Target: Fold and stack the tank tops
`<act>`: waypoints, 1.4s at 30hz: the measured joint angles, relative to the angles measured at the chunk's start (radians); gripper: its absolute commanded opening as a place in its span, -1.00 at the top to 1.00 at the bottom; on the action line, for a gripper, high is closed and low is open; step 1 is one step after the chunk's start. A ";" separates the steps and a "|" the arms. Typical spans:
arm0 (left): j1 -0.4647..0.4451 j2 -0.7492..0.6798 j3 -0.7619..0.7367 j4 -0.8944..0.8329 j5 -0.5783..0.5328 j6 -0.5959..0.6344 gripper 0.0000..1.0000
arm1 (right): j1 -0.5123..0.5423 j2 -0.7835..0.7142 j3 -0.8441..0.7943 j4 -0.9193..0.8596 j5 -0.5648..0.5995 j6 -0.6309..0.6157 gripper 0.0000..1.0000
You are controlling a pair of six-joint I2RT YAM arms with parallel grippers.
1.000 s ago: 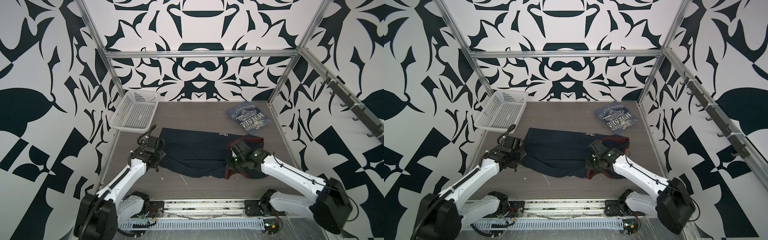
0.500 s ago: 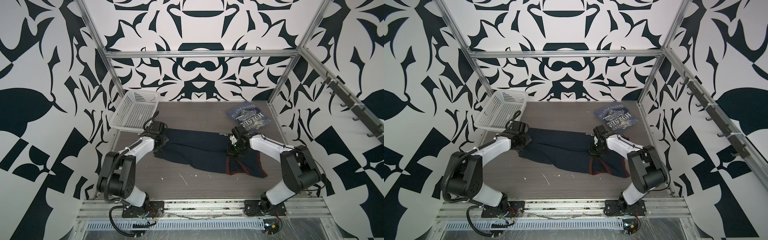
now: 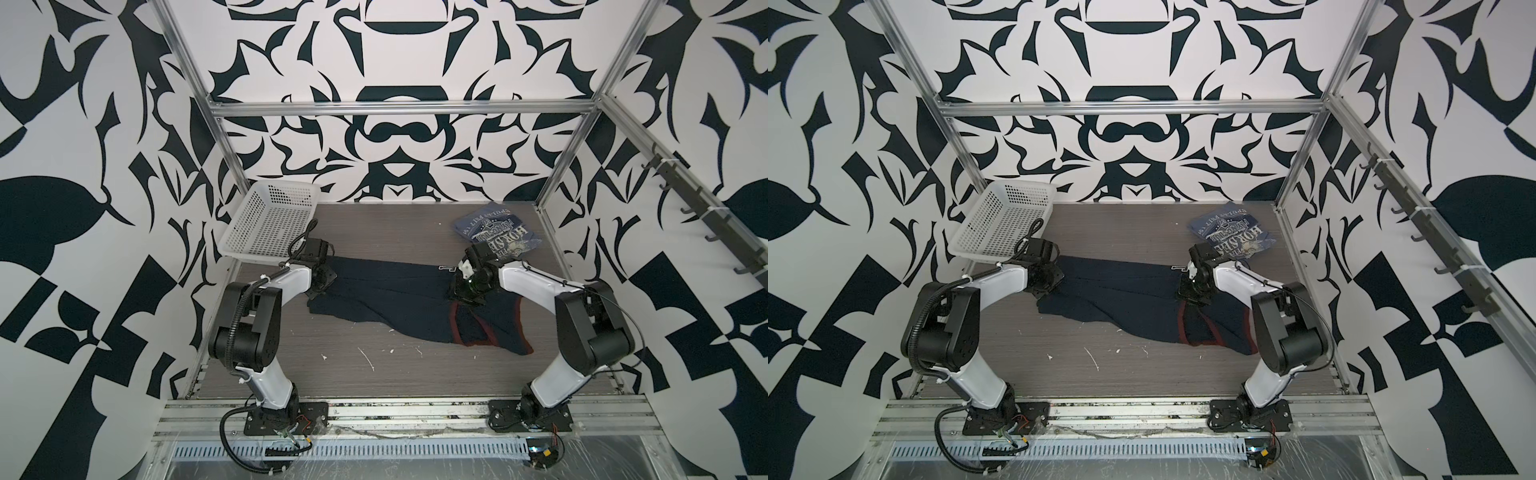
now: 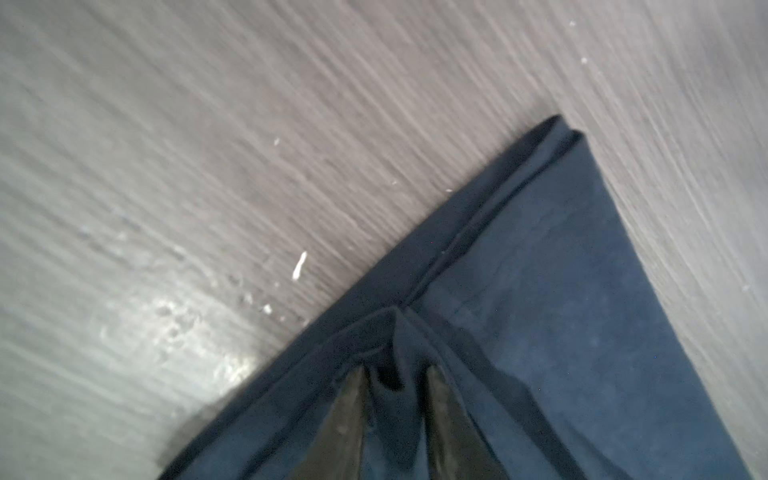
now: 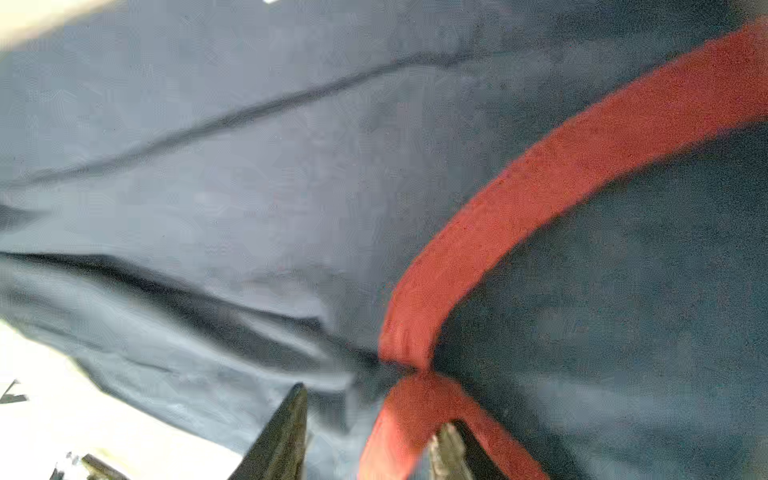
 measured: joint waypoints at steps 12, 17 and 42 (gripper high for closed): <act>0.007 0.005 -0.001 0.032 0.002 0.011 0.16 | 0.109 -0.048 -0.132 0.050 -0.003 0.075 0.07; 0.009 0.002 -0.012 0.042 -0.003 0.019 0.15 | 0.109 -0.046 -0.131 0.055 0.008 0.085 0.27; 0.010 -0.040 -0.083 0.059 -0.022 0.053 0.03 | 0.192 -0.130 -0.183 0.004 0.062 0.130 0.04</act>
